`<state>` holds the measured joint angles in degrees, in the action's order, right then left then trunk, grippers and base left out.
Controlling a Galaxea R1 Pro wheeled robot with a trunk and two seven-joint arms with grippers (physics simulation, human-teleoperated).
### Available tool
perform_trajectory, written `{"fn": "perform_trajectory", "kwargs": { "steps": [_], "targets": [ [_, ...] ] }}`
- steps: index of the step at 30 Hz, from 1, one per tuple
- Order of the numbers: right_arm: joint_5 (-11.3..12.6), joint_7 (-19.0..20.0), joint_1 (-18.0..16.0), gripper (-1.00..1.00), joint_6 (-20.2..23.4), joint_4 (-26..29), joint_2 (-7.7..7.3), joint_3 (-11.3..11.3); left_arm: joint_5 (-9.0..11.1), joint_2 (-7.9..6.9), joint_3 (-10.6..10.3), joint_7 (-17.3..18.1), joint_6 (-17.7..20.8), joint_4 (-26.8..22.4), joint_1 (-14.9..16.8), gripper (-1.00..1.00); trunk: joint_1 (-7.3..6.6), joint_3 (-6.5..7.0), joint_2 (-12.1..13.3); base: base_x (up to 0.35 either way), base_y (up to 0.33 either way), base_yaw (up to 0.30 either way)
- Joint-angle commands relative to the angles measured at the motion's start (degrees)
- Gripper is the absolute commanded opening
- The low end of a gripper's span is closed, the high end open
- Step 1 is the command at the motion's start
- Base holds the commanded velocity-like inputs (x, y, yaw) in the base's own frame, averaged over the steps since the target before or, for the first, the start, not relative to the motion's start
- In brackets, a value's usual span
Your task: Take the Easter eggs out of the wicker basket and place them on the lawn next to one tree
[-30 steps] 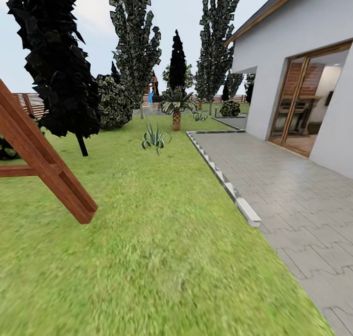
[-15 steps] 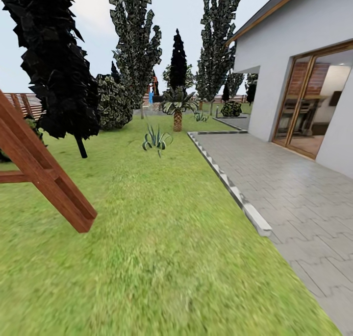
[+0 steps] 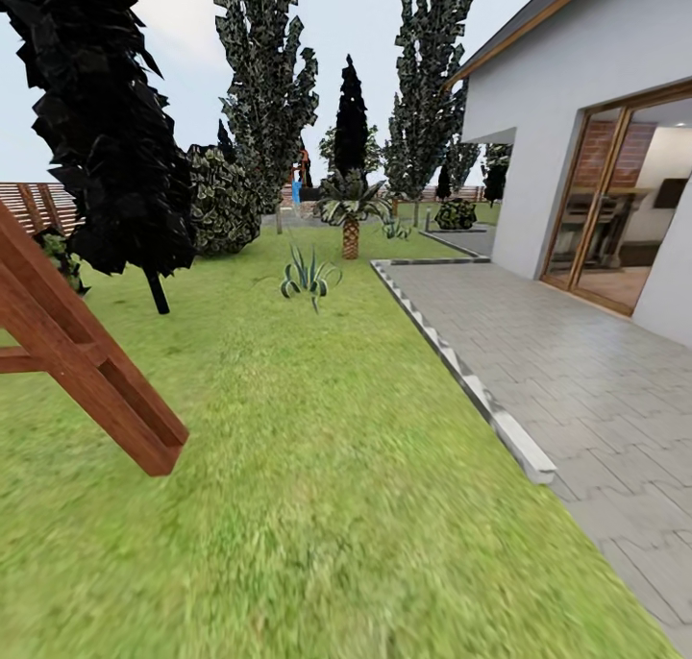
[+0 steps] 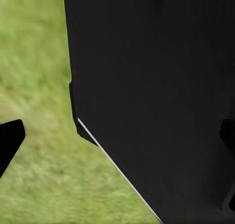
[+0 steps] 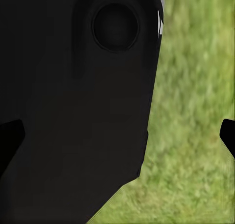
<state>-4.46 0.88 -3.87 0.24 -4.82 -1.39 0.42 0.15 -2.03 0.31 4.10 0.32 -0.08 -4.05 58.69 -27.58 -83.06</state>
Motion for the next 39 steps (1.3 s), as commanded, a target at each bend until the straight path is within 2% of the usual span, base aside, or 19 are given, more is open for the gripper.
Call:
{"fn": "perform_trajectory", "kwargs": {
  "steps": [1,39],
  "targets": [
    [-0.5,0.1,-0.1,1.0,0.0,-0.1,-0.02,0.0,0.0,-0.03,0.0,0.2,0.0,0.0,0.0,1.0,0.03,-0.04,0.0,0.333,0.13,0.0],
    [-0.4,0.1,-0.1,1.0,0.3,-0.1,-0.02,0.0,-0.1,0.01,0.0,0.1,0.0,0.0,0.0,1.0,0.03,-0.04,0.0,0.333,0.105,0.0]
  ]
}}
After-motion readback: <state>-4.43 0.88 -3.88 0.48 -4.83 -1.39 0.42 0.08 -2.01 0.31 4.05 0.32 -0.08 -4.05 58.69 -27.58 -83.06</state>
